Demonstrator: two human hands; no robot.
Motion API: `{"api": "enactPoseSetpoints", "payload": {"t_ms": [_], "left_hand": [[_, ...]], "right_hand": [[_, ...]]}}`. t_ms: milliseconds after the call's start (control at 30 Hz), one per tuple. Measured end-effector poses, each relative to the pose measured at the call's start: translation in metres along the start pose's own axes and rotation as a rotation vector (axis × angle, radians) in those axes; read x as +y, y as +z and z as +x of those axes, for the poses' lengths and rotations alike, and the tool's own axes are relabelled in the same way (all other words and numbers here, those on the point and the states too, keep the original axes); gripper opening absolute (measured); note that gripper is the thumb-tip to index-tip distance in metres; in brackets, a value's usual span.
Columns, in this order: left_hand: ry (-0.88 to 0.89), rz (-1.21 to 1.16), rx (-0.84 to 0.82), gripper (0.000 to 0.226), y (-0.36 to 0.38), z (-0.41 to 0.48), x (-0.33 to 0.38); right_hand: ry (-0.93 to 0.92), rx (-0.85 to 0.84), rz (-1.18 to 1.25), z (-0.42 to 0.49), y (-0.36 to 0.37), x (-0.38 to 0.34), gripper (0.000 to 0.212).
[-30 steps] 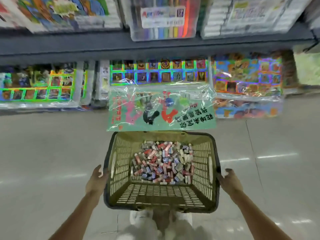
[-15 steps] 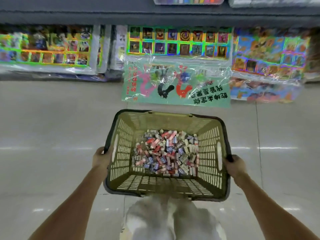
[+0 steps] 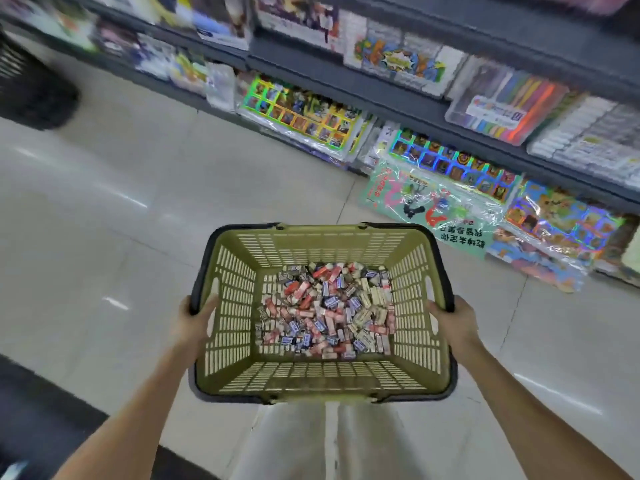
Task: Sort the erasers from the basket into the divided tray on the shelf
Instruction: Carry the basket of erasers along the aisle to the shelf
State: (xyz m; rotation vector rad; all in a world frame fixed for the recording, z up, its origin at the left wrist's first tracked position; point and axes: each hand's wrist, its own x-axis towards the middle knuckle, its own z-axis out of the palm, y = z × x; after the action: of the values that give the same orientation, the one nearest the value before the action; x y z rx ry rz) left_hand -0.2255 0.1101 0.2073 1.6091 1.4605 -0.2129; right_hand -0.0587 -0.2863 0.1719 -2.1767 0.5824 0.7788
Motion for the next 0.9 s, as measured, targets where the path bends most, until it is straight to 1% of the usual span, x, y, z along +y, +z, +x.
{"api": "enactPoseSetpoints", "payload": {"t_ms": [67,167,333,400,467,567,633,700,800,900], "left_hand": [[-0.011,-0.016,0.068,0.033,-0.043,-0.026,-0.001],[-0.003,-0.117,0.19,0.032,-0.099,-0.055,0.003],[-0.006,-0.301,0.399,0.02,-0.174,-0.065,-0.005],[-0.028,-0.395,0.463,0.019,-0.202,-0.052,-0.006],[-0.06,-0.439,0.509,0.021,-0.23,-0.032,-0.006],[-0.102,-0.53,0.554,0.026,-0.28,0.009,-0.002],[-0.123,-0.607,0.563,0.031,-0.318,0.038,0.003],[-0.113,-0.649,0.571,0.032,-0.36,0.07,0.008],[-0.118,-0.68,0.61,0.029,-0.423,0.118,0.019],[-0.123,-0.728,0.653,0.022,-0.474,0.163,0.032]], "right_hand": [[-0.1,-0.089,-0.055,-0.019,-0.009,-0.047,0.012],[-0.277,-0.196,-0.141,-0.039,-0.01,-0.127,0.012],[-0.527,-0.24,-0.253,-0.067,0.04,-0.255,0.006],[-0.604,-0.269,-0.287,-0.076,0.077,-0.305,0.005],[-0.64,-0.292,-0.325,-0.086,0.119,-0.354,0.002],[-0.708,-0.312,-0.375,-0.103,0.192,-0.427,0.02],[-0.748,-0.331,-0.417,-0.118,0.236,-0.474,0.013],[-0.793,-0.377,-0.394,-0.133,0.279,-0.519,0.006],[-0.839,-0.412,-0.395,-0.156,0.342,-0.585,0.005],[-0.862,-0.442,-0.427,-0.175,0.402,-0.649,0.01]]}}
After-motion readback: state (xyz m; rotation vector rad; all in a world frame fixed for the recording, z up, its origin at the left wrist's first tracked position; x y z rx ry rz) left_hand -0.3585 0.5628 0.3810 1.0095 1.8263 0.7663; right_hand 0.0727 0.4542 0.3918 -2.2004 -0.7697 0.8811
